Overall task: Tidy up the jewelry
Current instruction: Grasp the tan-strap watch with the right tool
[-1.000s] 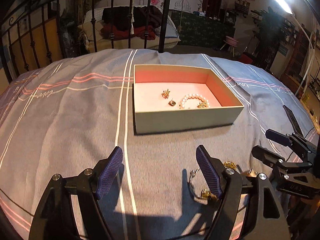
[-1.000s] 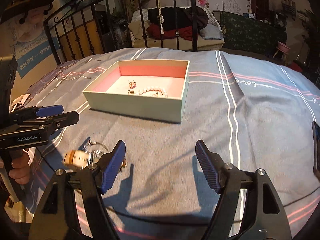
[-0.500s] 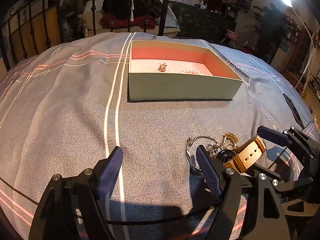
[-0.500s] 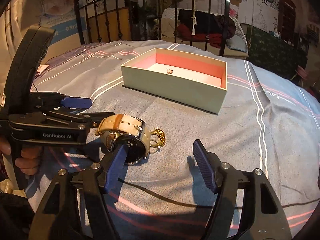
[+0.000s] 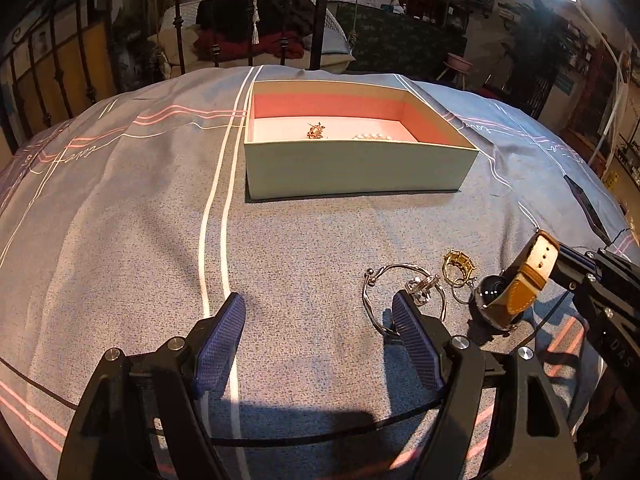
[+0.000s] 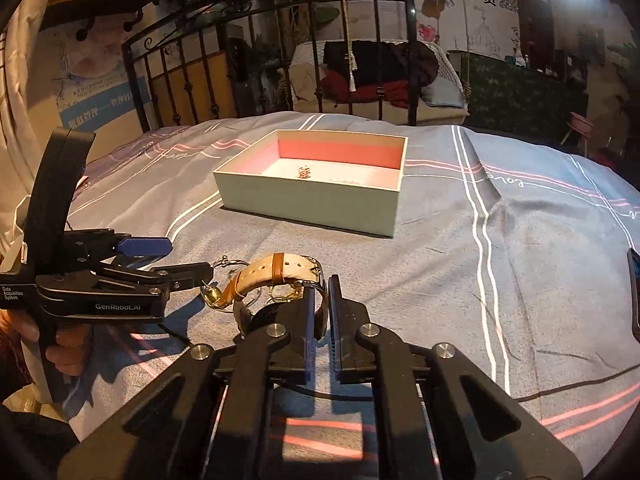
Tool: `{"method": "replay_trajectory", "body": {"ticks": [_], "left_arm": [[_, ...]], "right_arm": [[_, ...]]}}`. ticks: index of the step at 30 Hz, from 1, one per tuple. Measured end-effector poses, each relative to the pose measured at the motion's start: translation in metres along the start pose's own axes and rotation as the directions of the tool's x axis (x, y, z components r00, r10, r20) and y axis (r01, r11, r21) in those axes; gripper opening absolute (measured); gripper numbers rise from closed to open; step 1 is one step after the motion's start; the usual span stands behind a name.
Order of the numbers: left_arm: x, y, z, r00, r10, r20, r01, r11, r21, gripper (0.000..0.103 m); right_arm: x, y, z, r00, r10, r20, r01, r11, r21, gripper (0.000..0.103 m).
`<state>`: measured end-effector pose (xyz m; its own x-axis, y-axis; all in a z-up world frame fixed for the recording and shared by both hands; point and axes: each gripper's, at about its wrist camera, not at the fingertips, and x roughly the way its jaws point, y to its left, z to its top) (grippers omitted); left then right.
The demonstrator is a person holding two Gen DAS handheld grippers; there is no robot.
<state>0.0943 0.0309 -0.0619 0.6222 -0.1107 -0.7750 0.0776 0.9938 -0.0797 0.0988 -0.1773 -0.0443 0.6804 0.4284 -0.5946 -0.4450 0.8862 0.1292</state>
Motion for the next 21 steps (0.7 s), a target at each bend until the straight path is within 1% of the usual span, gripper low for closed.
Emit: {"method": "replay_trajectory", "body": {"ticks": [3,5,8,11,13,17,19,21], "left_arm": [[0.0,-0.003,-0.001,1.0,0.005,-0.001,-0.005,1.0,0.012,0.074],[0.001,-0.008,0.0,1.0,0.006,-0.006,-0.005,0.999,0.032,0.074],[0.005,-0.016,0.002,0.999,0.033,-0.024,-0.031,0.997,0.069,0.072],[0.005,-0.021,0.004,0.999,0.026,-0.024,-0.023,0.995,0.092,0.072],[0.008,-0.023,0.004,0.999,0.038,-0.03,-0.035,0.994,0.102,0.072],[0.008,-0.016,0.007,0.999,0.02,-0.03,-0.018,0.998,0.06,0.071],[0.01,-0.013,0.008,0.999,0.032,-0.028,-0.03,0.998,0.059,0.063],[0.014,-0.019,0.009,0.998,0.056,-0.038,-0.053,0.994,0.098,0.061]], "right_arm": [[-0.006,-0.012,-0.002,1.0,0.009,0.005,-0.009,0.999,0.05,0.007],[-0.005,-0.013,-0.003,1.0,-0.003,0.005,0.002,0.999,0.053,0.007],[-0.004,-0.012,-0.004,1.0,0.005,0.005,-0.005,0.998,0.058,0.007],[-0.003,-0.01,-0.005,1.0,0.006,0.002,-0.006,0.999,0.052,0.007],[-0.004,-0.01,-0.006,1.0,0.01,0.003,-0.011,0.999,0.053,0.007],[-0.004,-0.013,-0.007,1.0,0.01,0.003,-0.01,0.998,0.064,0.007],[-0.004,-0.014,-0.008,1.0,0.013,-0.001,-0.013,0.998,0.068,0.007],[-0.003,-0.014,-0.008,1.0,0.016,-0.002,-0.016,0.997,0.072,0.007]]}}
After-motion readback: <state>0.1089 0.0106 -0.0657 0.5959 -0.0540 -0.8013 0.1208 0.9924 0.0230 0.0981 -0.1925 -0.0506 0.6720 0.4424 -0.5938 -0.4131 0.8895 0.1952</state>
